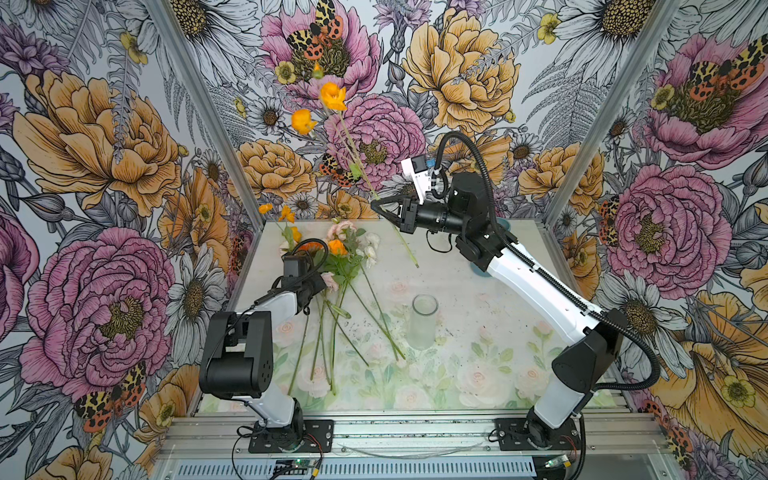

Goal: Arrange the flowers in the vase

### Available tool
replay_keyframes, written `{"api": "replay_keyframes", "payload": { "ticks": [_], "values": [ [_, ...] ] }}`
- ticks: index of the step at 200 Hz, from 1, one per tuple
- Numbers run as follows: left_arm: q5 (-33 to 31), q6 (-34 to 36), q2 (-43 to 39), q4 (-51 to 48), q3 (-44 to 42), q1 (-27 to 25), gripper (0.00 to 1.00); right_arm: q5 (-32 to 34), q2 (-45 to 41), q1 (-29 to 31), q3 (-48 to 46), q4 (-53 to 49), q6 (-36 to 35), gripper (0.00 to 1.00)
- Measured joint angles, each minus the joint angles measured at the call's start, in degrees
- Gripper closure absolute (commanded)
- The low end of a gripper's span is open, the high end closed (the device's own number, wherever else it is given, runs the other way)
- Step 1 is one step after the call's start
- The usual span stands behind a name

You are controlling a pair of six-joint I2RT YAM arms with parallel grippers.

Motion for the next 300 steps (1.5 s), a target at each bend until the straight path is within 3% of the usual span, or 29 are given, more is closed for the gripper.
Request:
{"api": "replay_keyframes", "payload": {
  "ticks": [14,24,57,80,107,150,183,213,300],
  "values": [
    [0.33,0.50,-0.33,-0.52,0.13,-0.42,0.40,0.00,-0.20,0.00,-1.25,0.28,-0.02,1.00],
    [0.28,0.85,-1.20,-1.53,0.13,-0.90,0.31,0.04,-0.26,0.00,-2.47,0.57,-0.07,1.00],
    [-2.27,2.99,-10.36,-5.97,0.11,-6.03,0.23,1.53,-2.75,0.00,-11.69,2.45,-1.86,1.00],
    [-4.87,3.93,-21.22,-8.74,-0.46,-10.73,0.22,2.91,-4.02,0.00,-15.10,2.69,-3.80,1.00],
    [-3.37,4.92,-34.18,-10.38,-1.92,-13.60,0.23,3.80,-5.84,0.02,-17.46,4.98,-5.73,1.00],
    [10.71,3.87,-45.77,-8.44,-2.25,-14.69,0.27,4.48,-8.79,0.02,-20.94,9.88,-7.96,1.00],
    [19.87,-0.37,-44.78,1.09,-2.21,-19.17,0.31,4.63,-10.51,0.22,-23.78,12.48,-9.03,1.00],
    [23.78,-4.07,-40.65,7.87,-1.62,-22.05,0.33,4.98,-11.47,1.20,-24.39,12.00,-11.08,1.00],
    [23.91,-6.14,-37.05,14.62,4.68,-22.97,0.43,5.05,-13.75,3.69,-24.44,7.39,-16.13,1.00]
  ]
}}
